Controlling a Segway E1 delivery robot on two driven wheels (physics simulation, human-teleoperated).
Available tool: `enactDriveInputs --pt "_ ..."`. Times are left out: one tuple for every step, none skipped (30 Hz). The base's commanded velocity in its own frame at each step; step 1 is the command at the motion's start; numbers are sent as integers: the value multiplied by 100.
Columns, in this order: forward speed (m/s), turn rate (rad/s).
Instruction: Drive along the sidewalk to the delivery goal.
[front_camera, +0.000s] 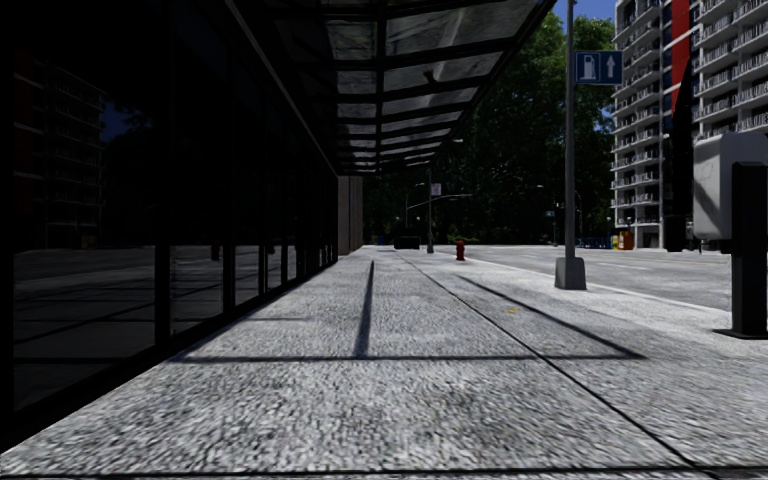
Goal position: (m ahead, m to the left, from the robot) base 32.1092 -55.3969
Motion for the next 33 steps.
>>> enactDriveInputs --pt "200 0" --pt "200 0" --pt "200 0" --pt "200 0" --pt "200 0" --pt "200 0" --pt "200 0" --pt "200 0" --pt "200 0" --pt "200 0" --pt "200 0" --pt "200 0" --pt "200 0" --pt "200 0" --pt "200 0" --pt "200 0" --pt "200 0" --pt "200 0" --pt "200 0" --pt "200 0" --pt "200 0" --pt "200 0" --pt "200 0" --pt "200 0" --pt "200 0" --pt "200 0" --pt "200 0" --pt "200 0" --pt "200 0" --pt "200 0" --pt "200 0" --pt "200 0" --pt "200 0"
